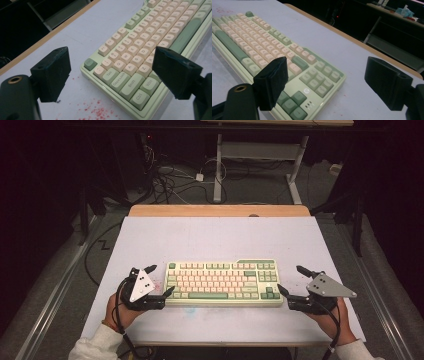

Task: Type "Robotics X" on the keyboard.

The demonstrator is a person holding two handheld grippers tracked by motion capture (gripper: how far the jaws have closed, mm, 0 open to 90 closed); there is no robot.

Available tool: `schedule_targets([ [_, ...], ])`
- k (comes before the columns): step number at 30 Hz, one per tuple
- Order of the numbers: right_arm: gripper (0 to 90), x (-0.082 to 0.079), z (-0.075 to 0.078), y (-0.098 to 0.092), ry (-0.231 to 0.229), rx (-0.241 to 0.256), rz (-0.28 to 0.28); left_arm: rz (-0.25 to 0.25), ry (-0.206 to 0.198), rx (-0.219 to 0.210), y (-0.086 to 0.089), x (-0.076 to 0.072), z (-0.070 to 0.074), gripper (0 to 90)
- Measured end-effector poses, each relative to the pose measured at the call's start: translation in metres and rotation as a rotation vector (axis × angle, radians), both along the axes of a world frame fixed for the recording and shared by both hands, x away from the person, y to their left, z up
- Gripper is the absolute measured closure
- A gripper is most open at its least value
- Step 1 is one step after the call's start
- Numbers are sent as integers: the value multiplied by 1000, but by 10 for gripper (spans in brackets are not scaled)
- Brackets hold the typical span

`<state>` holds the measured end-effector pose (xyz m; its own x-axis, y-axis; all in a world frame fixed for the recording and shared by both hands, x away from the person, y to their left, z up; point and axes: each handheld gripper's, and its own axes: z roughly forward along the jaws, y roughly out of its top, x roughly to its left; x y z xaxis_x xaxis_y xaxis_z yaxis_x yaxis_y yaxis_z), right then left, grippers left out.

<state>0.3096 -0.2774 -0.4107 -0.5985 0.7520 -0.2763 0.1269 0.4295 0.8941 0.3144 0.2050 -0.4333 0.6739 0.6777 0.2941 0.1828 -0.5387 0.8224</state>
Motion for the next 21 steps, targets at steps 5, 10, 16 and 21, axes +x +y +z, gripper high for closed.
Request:
schedule_targets([
  [5, 199, -4, -6, -11, 1, 6, -24, 14, 1, -1, 5, -2, -5, 147],
  [10, 195, -9, -14, -19, 14, 5, -41, 24, 5, -5, 11, -9, -12, 147],
  [16, 196, -15, -18, -26, 11, 12, -52, 29, 30, -6, 15, -14, -21, 147],
  [21, 196, -15, -20, -24, 12, 3, -52, 18, 31, -12, 14, -12, -22, 146],
])
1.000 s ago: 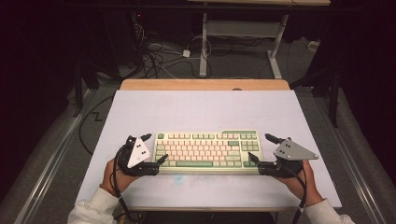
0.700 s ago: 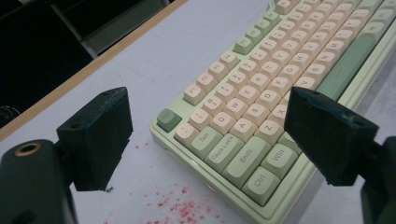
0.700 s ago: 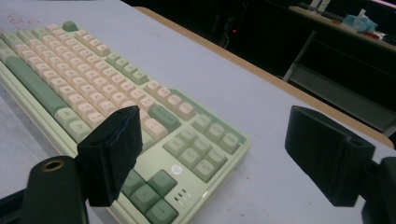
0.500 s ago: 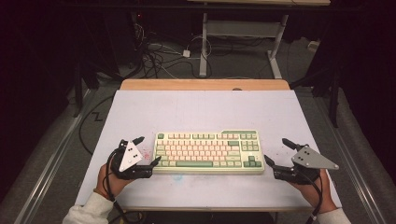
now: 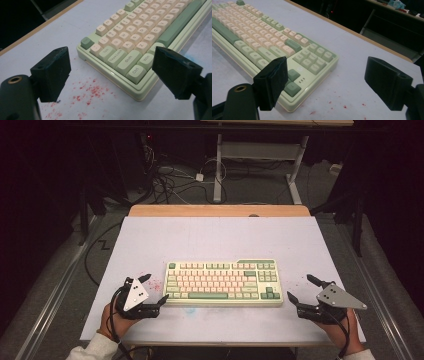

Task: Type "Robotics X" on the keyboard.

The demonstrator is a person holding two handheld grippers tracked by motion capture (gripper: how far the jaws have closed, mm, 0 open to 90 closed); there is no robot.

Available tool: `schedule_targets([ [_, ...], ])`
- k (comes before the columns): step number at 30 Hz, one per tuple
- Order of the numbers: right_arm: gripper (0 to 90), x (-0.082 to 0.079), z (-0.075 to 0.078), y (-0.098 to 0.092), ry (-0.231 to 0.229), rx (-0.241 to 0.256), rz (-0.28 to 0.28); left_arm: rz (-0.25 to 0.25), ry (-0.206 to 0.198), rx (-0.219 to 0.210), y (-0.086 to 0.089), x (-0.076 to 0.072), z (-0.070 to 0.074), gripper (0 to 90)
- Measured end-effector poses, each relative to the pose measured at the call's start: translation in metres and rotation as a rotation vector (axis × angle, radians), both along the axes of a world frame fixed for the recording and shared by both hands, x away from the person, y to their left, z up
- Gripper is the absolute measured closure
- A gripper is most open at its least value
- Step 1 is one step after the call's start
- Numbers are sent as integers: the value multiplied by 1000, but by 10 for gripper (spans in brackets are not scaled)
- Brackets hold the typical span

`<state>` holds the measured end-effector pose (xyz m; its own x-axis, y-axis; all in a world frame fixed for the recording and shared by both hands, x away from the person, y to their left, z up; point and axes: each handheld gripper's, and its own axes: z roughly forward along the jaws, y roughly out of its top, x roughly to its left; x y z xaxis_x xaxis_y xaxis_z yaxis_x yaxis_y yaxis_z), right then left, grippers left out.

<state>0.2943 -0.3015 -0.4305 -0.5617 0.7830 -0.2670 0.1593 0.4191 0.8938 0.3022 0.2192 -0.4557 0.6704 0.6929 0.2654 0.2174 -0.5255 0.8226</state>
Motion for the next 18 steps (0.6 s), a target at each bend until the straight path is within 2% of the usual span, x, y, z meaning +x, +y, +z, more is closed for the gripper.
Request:
schedule_targets([
  [5, 197, -3, 2, 0, -8, 2, 1, -12, 1, 13, -2, 0, -2, 146],
  [18, 193, -2, 3, 2, -14, -1, 11, -16, 4, 14, -2, -3, -1, 146],
])
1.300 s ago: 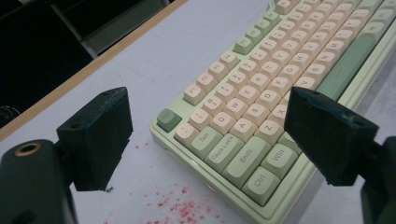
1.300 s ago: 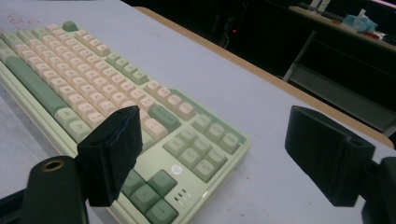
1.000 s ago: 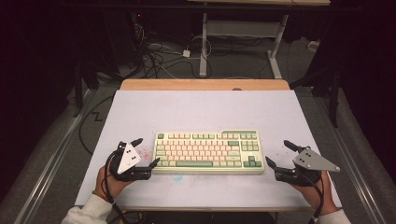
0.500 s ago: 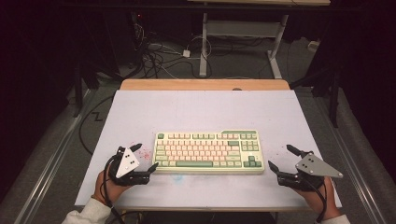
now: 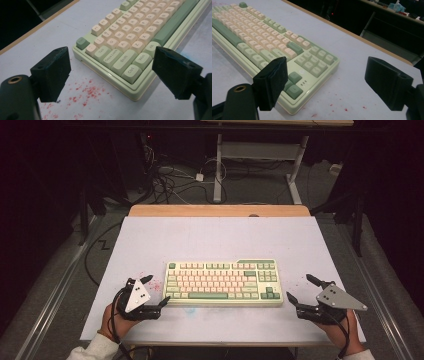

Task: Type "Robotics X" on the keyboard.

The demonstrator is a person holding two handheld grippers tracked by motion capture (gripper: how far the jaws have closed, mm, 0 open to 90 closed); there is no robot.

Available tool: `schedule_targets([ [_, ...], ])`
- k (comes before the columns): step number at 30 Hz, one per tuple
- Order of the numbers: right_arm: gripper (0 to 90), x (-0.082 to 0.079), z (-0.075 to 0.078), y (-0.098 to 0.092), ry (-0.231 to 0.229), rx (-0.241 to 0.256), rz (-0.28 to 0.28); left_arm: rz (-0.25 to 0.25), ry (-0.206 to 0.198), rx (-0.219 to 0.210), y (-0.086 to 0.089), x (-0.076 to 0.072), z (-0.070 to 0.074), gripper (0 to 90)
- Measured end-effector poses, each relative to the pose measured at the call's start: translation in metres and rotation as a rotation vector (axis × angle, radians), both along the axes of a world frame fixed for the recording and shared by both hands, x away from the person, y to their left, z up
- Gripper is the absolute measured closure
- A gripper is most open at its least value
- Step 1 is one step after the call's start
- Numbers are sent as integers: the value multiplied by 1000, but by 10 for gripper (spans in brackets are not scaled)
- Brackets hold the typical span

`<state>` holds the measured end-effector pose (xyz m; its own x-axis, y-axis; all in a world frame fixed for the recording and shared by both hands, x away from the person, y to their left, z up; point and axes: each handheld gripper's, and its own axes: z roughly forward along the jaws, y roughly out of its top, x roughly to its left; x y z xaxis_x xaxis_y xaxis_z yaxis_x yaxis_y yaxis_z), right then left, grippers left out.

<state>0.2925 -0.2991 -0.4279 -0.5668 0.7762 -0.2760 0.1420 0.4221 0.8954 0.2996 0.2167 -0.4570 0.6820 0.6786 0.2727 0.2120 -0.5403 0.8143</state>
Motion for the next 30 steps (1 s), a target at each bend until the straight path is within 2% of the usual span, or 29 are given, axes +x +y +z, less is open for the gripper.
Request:
schedule_targets([
  [17, 195, 3, -2, 4, 12, -5, 18, -5, 19, 20, -5, 2, -2, 146],
  [30, 182, 5, -3, 4, 18, -2, 19, 11, 30, 12, -3, 4, -2, 146],
])
